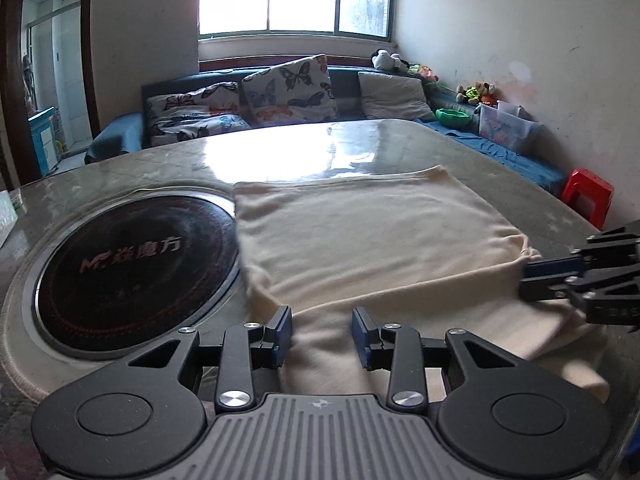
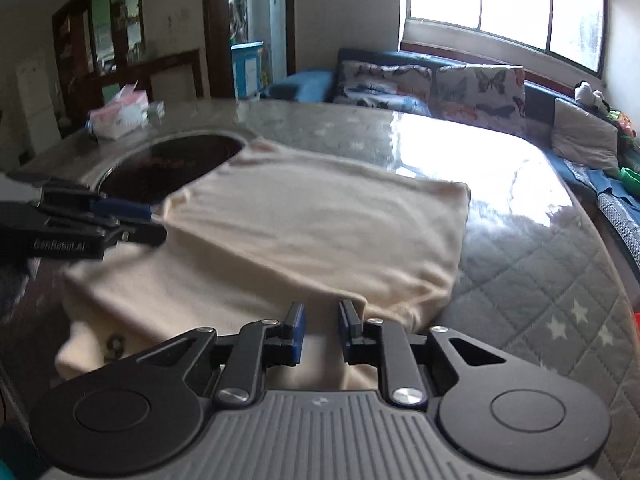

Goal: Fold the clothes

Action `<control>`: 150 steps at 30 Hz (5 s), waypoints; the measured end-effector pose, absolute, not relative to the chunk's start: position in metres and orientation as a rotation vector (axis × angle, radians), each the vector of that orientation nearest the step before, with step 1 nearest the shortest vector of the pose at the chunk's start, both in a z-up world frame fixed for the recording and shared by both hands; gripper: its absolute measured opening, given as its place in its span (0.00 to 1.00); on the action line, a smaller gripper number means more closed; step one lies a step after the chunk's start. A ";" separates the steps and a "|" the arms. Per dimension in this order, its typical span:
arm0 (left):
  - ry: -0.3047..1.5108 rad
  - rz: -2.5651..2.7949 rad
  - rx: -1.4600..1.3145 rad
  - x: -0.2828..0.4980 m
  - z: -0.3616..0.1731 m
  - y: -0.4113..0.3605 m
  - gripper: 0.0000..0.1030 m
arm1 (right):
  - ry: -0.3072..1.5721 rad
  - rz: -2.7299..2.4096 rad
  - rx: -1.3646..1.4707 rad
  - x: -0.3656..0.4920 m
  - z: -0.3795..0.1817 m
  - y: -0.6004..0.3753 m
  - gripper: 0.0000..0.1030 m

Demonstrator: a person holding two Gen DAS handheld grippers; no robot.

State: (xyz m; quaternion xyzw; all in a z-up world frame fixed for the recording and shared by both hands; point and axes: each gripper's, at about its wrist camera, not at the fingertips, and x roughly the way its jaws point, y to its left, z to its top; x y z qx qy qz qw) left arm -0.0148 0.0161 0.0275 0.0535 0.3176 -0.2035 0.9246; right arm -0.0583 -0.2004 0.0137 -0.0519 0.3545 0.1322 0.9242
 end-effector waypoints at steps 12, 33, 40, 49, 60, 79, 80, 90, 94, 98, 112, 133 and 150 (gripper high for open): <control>0.616 -0.466 0.212 -0.062 0.025 0.029 0.38 | 0.733 0.307 -0.213 -0.097 0.019 -0.195 0.31; 0.438 -0.716 0.547 -0.136 0.028 0.010 0.43 | 0.718 0.299 -0.239 -0.121 0.035 -0.203 0.35; 0.396 -0.766 0.619 -0.135 0.011 -0.006 0.42 | 0.710 0.309 -0.290 -0.134 0.040 -0.203 0.41; 0.412 -0.763 0.480 -0.107 0.027 -0.006 0.08 | 0.721 0.367 -0.369 -0.148 0.036 -0.198 0.57; 0.471 -0.731 0.331 -0.063 0.043 -0.007 0.07 | 0.677 0.475 -0.411 -0.125 0.022 -0.173 0.53; 0.486 -0.749 0.509 -0.090 0.016 0.014 0.38 | 0.728 0.492 -0.208 -0.078 0.029 -0.182 0.13; 0.476 -0.737 0.528 -0.090 0.014 0.014 0.37 | 0.724 0.490 -0.210 -0.077 0.029 -0.181 0.13; 0.434 -0.724 0.522 -0.093 0.022 0.020 0.07 | 0.666 0.457 -0.163 -0.091 0.038 -0.182 0.09; 0.418 -0.732 0.497 -0.104 0.033 0.027 0.07 | 0.637 0.468 -0.172 -0.102 0.049 -0.182 0.09; 0.410 -0.746 0.482 -0.124 0.043 0.035 0.07 | 0.624 0.499 -0.190 -0.120 0.061 -0.181 0.09; 0.403 -0.740 0.382 -0.150 0.072 0.057 0.07 | 0.618 0.549 -0.233 -0.169 0.092 -0.156 0.09; 0.574 -0.497 0.375 0.051 0.015 -0.002 0.07 | 0.734 0.371 -0.160 0.036 0.040 -0.171 0.13; 0.603 -0.568 0.246 0.053 0.041 -0.030 0.12 | 0.744 0.329 0.005 0.049 0.024 -0.173 0.23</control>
